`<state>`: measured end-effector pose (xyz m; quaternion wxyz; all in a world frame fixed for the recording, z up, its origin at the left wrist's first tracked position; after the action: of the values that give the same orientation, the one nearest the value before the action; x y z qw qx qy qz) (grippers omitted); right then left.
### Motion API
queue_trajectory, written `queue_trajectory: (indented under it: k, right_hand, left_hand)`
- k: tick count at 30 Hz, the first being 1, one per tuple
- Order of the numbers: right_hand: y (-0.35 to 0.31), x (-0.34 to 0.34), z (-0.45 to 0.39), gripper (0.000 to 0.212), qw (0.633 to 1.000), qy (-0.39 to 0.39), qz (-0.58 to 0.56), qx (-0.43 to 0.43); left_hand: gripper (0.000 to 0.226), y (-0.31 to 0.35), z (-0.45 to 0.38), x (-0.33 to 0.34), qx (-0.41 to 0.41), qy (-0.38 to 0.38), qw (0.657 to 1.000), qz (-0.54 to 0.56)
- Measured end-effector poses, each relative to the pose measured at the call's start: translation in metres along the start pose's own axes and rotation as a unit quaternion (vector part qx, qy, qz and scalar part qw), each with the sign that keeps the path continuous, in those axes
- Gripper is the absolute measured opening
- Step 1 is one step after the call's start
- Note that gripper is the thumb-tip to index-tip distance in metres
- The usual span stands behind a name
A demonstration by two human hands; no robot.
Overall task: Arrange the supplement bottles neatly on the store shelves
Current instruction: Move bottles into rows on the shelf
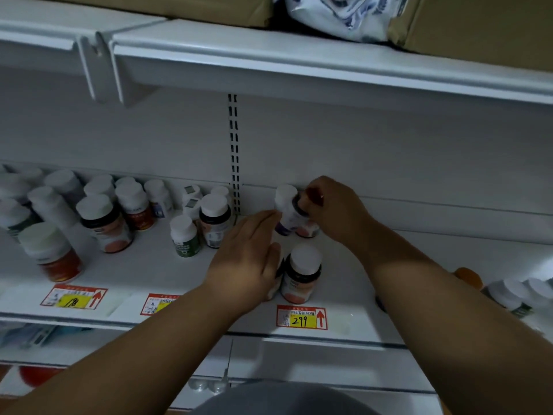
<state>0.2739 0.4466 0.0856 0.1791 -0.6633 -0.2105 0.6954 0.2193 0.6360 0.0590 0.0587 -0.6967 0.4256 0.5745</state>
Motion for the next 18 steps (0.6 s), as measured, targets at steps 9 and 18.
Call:
queue_trajectory:
  k: [9, 18]
  right_hand:
    - [0.005, -0.054, 0.087, 0.022, 0.971, 0.166, -0.164, 0.055]
    - [0.081, -0.119, 0.133, 0.031, 0.970, 0.156, -0.139, 0.124]
  left_hand:
    - [0.046, 0.056, -0.010, -0.005, 0.064, 0.045, 0.994, 0.082]
    - [0.042, 0.129, -0.024, 0.047, 0.189, -0.101, 0.974, 0.076]
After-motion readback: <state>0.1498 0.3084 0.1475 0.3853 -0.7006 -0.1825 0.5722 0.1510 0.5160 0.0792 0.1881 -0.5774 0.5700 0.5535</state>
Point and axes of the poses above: each hand's wrist, its own z-axis away from the middle knuckle, its own x-axis out of the palm, y = z × x, the point moved 4 cm from there along -z, towards the middle knuckle, and after that the axes turned 13 degrees about -y, right-handed, at the moved point
